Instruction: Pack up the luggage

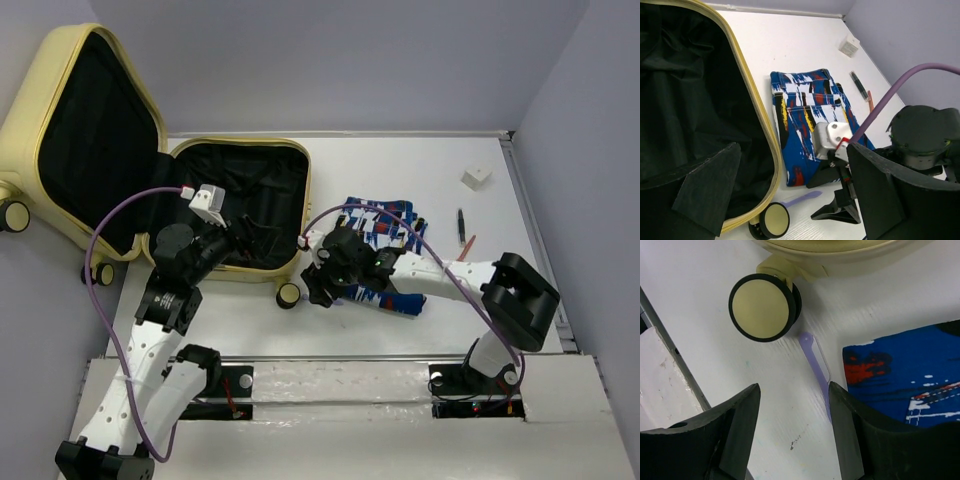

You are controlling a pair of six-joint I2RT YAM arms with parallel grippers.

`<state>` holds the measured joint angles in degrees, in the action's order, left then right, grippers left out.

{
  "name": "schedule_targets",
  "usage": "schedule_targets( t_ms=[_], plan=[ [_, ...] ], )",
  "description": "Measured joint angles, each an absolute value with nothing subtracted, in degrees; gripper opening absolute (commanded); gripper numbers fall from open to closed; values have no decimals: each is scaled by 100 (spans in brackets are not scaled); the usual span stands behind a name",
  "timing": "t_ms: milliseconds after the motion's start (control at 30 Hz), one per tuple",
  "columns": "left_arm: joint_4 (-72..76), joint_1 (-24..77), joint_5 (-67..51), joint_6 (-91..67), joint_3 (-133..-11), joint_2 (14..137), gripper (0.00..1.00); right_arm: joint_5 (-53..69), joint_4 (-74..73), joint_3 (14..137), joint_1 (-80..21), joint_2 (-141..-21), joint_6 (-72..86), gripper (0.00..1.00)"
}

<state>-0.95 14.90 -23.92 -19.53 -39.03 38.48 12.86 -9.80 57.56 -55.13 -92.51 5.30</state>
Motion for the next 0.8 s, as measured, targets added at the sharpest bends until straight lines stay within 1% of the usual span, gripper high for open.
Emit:
schedule_targets(
  t_ms=[200, 300, 600, 667, 700, 733, 800],
  plan=[
    [-117, 1490, -2217, -1935, -3922, 3599, 99, 1092, -991, 5990, -5636, -9786, 482, 57],
    [-117, 1490, -2198, -1933, -3942, 3579, 99, 965, -1028, 6045, -5636, -10005, 469, 50],
    [-119, 1490, -2182, -1933, -3942, 3577, 99, 733, -1135, 6060, -5664, -10307, 471, 50],
    [-119, 1490, -2182, -1933, -3942, 3579, 99, 574, -1135, 6060, -5756, -10311, 454, 44],
    [-119, 1490, -2182, -1933, -3942, 3579, 99, 464, -1138, 6060, -5815, -10311, 423, 38],
    [-119, 1490, -2182, -1933, -3942, 3577, 99, 346, -1138, 6060, -5878, -10311, 412, 34],
    [-121, 1490, -2182, -1933, -3942, 3577, 99, 5, -1144, 6042, -6060, -10313, 381, 31]
  ],
)
